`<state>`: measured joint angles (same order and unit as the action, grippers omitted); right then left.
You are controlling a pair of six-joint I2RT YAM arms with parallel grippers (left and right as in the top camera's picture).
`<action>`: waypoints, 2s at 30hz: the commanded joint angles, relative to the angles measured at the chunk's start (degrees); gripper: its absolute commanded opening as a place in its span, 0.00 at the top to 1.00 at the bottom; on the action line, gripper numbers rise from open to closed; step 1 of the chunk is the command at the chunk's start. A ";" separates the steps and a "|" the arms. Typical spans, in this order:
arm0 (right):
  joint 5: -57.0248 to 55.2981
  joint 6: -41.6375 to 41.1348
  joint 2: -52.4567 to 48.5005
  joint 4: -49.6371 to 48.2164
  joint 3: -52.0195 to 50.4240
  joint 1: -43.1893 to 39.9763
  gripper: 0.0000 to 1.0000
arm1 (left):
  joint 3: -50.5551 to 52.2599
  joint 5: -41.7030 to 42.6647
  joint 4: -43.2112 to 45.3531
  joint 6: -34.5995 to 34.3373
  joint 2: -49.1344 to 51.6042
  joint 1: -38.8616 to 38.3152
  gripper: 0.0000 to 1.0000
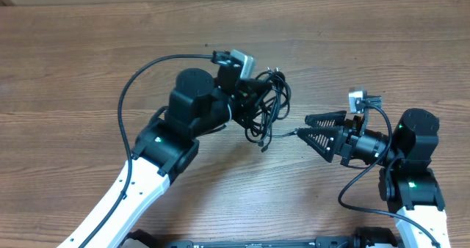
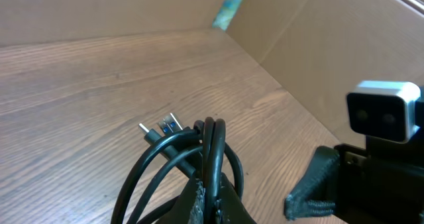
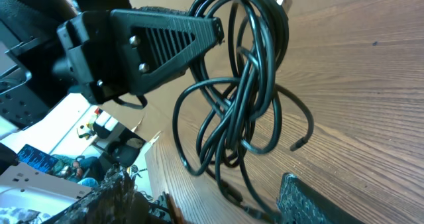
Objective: Untangle cables
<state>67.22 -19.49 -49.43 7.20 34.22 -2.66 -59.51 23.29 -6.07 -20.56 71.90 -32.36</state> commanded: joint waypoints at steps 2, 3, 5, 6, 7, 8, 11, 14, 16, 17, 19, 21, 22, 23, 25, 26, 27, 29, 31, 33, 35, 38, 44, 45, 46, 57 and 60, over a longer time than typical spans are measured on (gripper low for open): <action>0.83 -0.13 -0.26 -0.22 1.33 -0.31 0.32 | -1.40 -2.75 0.83 1.29 -0.57 -3.52 0.96; 0.81 0.13 -0.57 -0.22 1.33 -0.31 0.32 | -1.40 -2.93 1.40 1.29 -0.44 -4.20 0.96; 0.72 0.70 -1.25 -0.22 1.31 -0.31 0.32 | -1.40 -2.93 2.60 1.29 -0.20 -5.25 0.96; 0.59 0.68 -1.51 -0.22 1.31 -0.31 0.32 | -1.40 -2.93 3.04 1.29 -0.11 -5.53 0.96; 0.59 0.68 -2.40 -0.22 1.31 -0.31 0.32 | -1.40 -2.97 3.76 1.29 0.04 -6.08 0.96; 0.61 0.68 -2.91 -0.22 1.31 -0.31 0.32 | -1.40 -2.99 3.82 1.29 0.11 -6.21 0.96; 0.74 0.68 -4.15 -0.20 1.31 -0.31 0.32 | -1.40 -3.96 3.72 1.27 0.11 -6.29 0.96; 1.49 0.70 -4.66 -0.22 1.31 -0.31 0.32 | -1.40 -4.28 3.74 1.27 0.11 -6.29 0.96; 1.46 0.70 -4.66 -0.24 1.31 -0.31 0.32 | -1.40 -4.90 3.69 1.29 0.11 -6.29 0.96; 1.44 0.70 -4.66 -0.28 1.31 -0.31 0.33 | -1.40 -6.36 3.43 1.29 0.11 -6.29 0.96; 1.46 0.68 -4.66 -0.28 1.31 -0.31 0.33 | -1.40 -9.29 2.78 1.29 0.11 -6.29 0.96; 1.70 0.66 -4.63 -0.26 1.31 -0.31 0.34 | -1.40 -12.57 1.68 1.25 0.11 -6.29 0.96; 2.14 0.66 -4.63 -0.28 1.31 -0.31 0.34 | -1.40 -13.97 1.16 1.20 0.11 -6.29 0.96; 2.54 0.63 -4.63 -0.28 1.31 -0.31 0.34 | -1.40 -14.93 0.81 0.70 0.17 -6.29 0.96; 3.45 0.66 -4.63 -0.28 1.31 -0.31 0.34 | -1.40 -15.85 0.70 -1.14 0.52 -6.29 0.96; 3.61 0.66 -4.63 -0.28 1.31 -0.31 0.34 | -1.40 -15.74 0.83 -3.06 1.07 -6.36 0.96; 3.61 0.66 -4.63 -0.28 1.31 -0.31 0.34 | -1.40 -15.74 0.79 -4.31 1.44 -6.51 0.96; 3.61 0.68 -4.66 -0.26 1.31 -0.31 0.34 | -1.40 -13.70 1.92 -4.96 2.49 -7.69 0.96; 3.61 0.68 -4.66 -0.26 1.31 -0.31 0.34 | -1.40 -12.04 3.96 -4.94 2.99 -8.57 0.96; 3.39 0.72 -4.66 -0.24 1.31 -0.31 0.34 | -1.40 -12.11 5.44 -4.94 3.04 -9.27 0.96; 3.39 1.20 -4.66 -0.22 1.31 -0.31 0.34 | -1.40 -11.58 7.15 -4.98 3.04 -9.46 0.96; 3.34 1.49 -4.66 -0.22 1.31 -0.31 0.34 | -1.40 -10.73 7.63 -5.22 3.04 -9.57 0.96; 2.73 1.57 -4.66 -0.22 1.31 -0.31 0.34 | -1.40 -8.37 7.37 -5.22 3.04 -10.84 0.96; 2.73 1.57 -4.66 -0.22 1.31 -0.31 0.34 | -1.40 -8.35 7.37 -5.22 3.04 -11.04 0.96; 2.73 1.55 -4.66 -0.22 1.31 -0.31 0.34 | -1.40 -8.35 7.41 -5.22 3.04 -11.28 0.96; 1.88 1.57 -4.66 -0.22 1.31 -0.31 0.35 | -1.40 -6.86 7.61 -5.25 3.04 -13.81 0.96; 1.88 1.55 -4.66 -0.22 1.31 -0.31 0.39 | -1.40 -5.79 7.61 -5.25 3.04 -13.81 0.96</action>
<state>69.49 -18.35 -54.13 7.35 34.22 -2.63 -59.51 14.59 0.97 -25.12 75.16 -45.41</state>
